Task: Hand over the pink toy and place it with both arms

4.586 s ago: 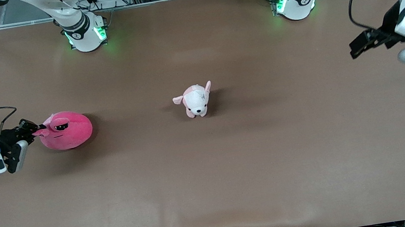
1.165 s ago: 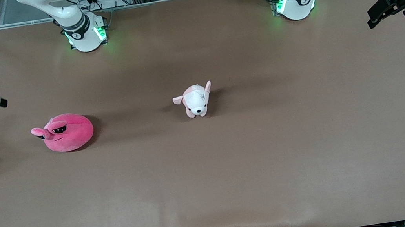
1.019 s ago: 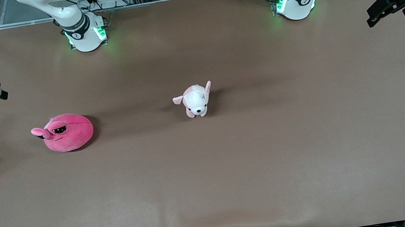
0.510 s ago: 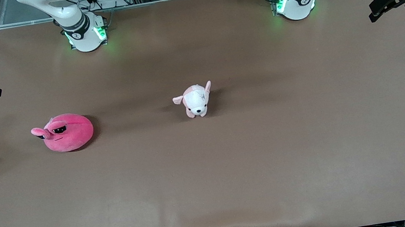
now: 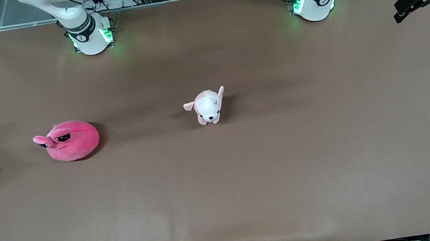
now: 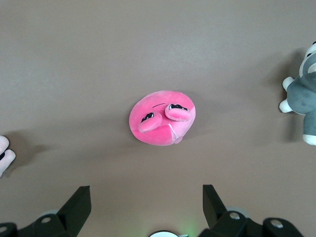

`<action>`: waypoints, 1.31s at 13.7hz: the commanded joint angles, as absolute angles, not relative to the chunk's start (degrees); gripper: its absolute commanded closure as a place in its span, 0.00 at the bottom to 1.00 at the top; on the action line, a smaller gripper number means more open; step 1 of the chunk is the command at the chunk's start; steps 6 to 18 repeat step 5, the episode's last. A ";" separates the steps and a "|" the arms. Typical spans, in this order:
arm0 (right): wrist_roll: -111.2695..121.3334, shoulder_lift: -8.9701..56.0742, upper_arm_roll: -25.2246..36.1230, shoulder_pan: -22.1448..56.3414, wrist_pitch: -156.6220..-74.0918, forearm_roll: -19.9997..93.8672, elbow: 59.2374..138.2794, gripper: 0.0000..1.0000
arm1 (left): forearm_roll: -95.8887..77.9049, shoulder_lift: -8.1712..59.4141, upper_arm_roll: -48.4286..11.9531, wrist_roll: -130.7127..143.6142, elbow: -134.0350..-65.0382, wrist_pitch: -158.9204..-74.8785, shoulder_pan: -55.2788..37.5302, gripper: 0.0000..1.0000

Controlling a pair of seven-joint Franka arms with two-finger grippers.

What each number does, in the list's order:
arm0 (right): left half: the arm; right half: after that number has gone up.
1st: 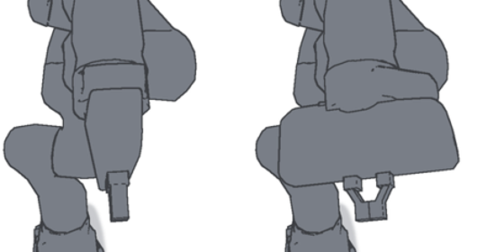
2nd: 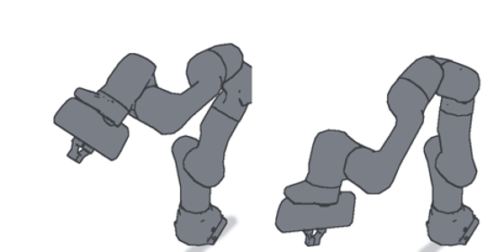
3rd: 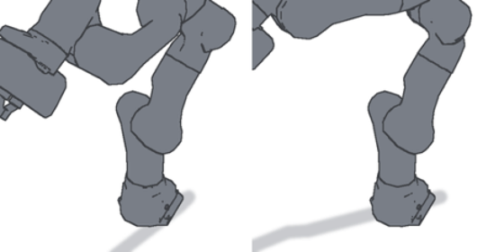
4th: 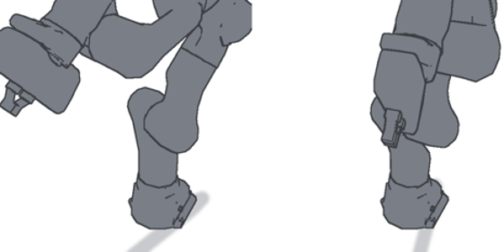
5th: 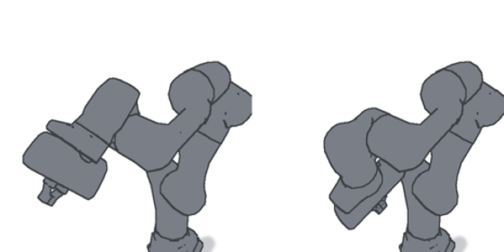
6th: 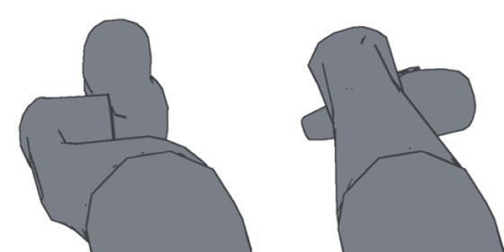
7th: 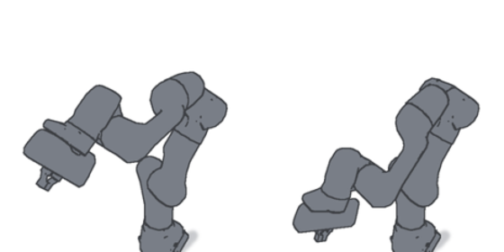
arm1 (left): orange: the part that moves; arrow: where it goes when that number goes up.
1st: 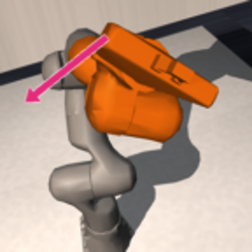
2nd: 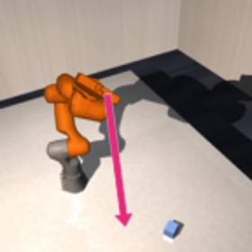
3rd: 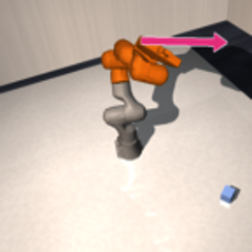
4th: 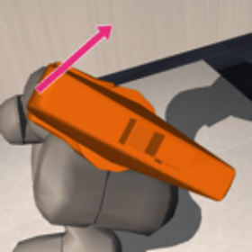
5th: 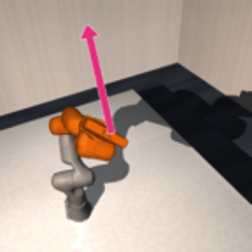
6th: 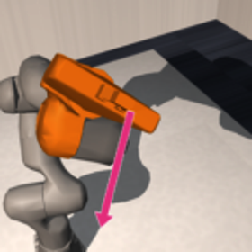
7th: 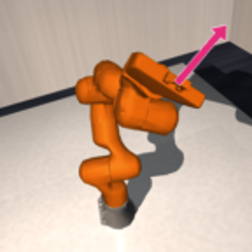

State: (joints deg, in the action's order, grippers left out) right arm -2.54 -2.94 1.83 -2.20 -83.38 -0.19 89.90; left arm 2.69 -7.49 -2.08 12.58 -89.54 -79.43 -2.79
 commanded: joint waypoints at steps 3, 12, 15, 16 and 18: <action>-2.72 -3.78 1.23 -2.55 -83.76 -1.23 90.70 0.00 | 3.16 -6.94 -2.29 11.43 -88.07 -78.93 -2.64 0.00; -2.55 -3.69 1.23 -2.72 -83.76 -1.67 90.62 0.00 | 3.16 -6.94 -2.37 11.43 -88.15 -78.93 -2.64 0.00; -2.55 -3.69 1.23 -2.72 -83.76 -1.67 90.62 0.00 | 3.16 -6.94 -2.37 11.43 -88.15 -78.93 -2.64 0.00; -2.55 -3.69 1.23 -2.72 -83.76 -1.67 90.62 0.00 | 3.16 -6.94 -2.37 11.43 -88.15 -78.93 -2.64 0.00; -2.55 -3.69 1.23 -2.72 -83.76 -1.67 90.62 0.00 | 3.16 -6.94 -2.37 11.43 -88.15 -78.93 -2.64 0.00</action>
